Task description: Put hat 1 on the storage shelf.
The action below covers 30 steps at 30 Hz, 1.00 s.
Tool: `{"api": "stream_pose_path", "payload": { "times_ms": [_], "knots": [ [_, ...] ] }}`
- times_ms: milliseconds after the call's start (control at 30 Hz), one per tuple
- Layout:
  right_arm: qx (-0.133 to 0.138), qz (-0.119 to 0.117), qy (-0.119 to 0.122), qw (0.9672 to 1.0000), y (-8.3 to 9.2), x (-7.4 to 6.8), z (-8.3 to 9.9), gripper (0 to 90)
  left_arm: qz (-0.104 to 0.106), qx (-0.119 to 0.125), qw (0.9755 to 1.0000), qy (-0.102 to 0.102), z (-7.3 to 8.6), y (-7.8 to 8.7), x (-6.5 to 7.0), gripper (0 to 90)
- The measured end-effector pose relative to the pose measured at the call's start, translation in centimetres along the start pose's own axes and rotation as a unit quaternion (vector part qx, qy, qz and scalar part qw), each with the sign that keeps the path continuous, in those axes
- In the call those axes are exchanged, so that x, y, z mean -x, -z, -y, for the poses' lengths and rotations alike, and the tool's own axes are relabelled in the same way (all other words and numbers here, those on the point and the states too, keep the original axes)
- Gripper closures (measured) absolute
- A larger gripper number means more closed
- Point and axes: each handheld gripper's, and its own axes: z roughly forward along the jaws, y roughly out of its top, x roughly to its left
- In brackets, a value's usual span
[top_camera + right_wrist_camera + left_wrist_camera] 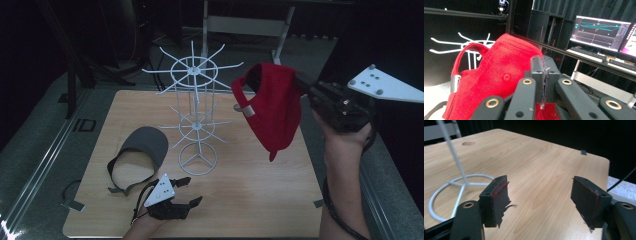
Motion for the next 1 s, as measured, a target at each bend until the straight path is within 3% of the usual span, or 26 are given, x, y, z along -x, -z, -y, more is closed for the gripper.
{"api": "stream_pose_path", "payload": {
  "times_ms": [267,367,600,667,833,1000],
  "knots": [
    [-0.020,-0.014,0.000,0.9997,-1.9,-0.8,1.2,88.7,-0.032,0.001,0.9992,0.023,1.9,0.5,-2.0,31.0],
    [-0.026,-0.020,0.000,0.9994,-2.2,-0.9,1.9,88.7,-0.030,0.002,0.9991,0.028,2.3,0.6,-2.4,31.0],
    [-0.039,-0.034,-0.002,0.9987,-2.4,-1.2,3.5,88.6,0.008,-0.022,0.9992,0.032,3.2,0.1,-3.0,23.9],
    [-0.042,-0.036,-0.003,0.9985,-2.4,-1.2,3.9,88.6,0.006,-0.031,0.9990,0.032,3.4,-0.1,-3.0,16.9],
    [-0.043,-0.044,-0.009,0.9981,-2.2,-1.3,4.8,88.5,0.005,-0.030,0.9985,0.044,3.6,-0.2,-3.2,16.5],
    [-0.046,-0.055,-0.018,0.9973,-1.9,-1.2,5.7,88.0,0.007,-0.038,0.9984,0.040,3.7,-0.3,-3.1,16.5]
  ]
}}
